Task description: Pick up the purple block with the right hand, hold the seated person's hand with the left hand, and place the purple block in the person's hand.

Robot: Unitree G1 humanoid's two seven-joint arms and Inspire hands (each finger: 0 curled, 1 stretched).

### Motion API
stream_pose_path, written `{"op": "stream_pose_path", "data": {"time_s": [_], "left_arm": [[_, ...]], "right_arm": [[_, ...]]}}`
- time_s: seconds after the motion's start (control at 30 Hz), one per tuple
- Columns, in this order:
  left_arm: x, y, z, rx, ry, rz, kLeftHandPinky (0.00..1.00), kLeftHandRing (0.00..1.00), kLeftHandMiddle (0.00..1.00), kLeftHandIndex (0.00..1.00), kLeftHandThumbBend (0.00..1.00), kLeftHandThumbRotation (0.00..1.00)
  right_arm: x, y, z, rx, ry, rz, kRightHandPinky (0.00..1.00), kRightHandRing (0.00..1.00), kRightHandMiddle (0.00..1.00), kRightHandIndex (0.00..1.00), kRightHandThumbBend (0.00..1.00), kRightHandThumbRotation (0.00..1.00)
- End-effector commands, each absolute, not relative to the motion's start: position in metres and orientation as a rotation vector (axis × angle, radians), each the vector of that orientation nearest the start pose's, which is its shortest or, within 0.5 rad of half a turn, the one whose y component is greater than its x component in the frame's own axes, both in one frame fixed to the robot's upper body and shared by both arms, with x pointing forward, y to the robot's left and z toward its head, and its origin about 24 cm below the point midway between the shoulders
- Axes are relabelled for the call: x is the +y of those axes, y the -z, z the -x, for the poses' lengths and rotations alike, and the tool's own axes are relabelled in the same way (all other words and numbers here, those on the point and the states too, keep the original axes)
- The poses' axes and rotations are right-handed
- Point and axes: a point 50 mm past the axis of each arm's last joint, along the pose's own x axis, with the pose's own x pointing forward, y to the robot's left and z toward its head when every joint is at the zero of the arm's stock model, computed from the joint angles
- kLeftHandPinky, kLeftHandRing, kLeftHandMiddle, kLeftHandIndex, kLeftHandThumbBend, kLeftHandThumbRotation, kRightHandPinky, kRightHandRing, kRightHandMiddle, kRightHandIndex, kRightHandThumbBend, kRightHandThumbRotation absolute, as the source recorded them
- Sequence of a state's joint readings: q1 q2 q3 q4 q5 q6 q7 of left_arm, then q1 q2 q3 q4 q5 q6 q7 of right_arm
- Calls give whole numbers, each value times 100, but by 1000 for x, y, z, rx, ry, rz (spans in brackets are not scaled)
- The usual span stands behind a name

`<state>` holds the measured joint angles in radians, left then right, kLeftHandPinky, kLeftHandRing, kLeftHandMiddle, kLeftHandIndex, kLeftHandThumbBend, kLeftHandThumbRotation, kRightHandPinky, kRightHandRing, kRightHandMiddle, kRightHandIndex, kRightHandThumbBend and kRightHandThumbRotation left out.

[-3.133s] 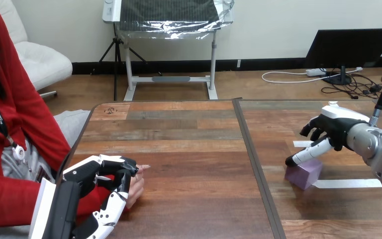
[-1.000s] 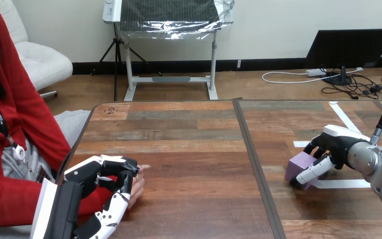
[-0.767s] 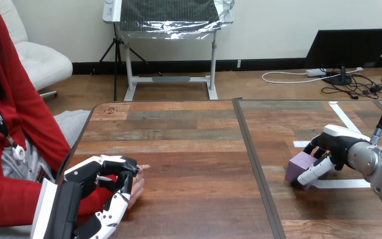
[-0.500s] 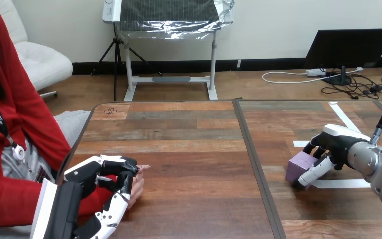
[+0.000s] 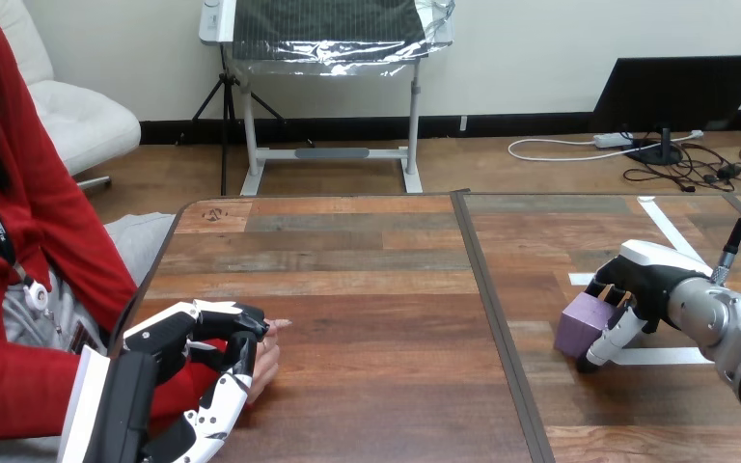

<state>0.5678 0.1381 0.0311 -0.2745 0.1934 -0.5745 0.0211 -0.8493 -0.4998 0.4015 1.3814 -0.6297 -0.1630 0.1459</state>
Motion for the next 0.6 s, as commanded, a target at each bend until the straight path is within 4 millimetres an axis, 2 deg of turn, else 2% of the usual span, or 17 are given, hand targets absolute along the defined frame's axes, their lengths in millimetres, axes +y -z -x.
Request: {"op": "stream_pose_path", "data": {"time_s": [0.0,0.57], "left_arm": [[186,-65,-139,-335,-32,-364,49,62,65,52,27,40],[186,-65,-138,-338,-33,-356,50,62,66,52,24,39]], "right_arm": [[-251,-40,-361,474,-309,1298,55,60,64,64,76,1],[-249,-40,-361,449,-288,1267,50,54,58,55,73,0]]}}
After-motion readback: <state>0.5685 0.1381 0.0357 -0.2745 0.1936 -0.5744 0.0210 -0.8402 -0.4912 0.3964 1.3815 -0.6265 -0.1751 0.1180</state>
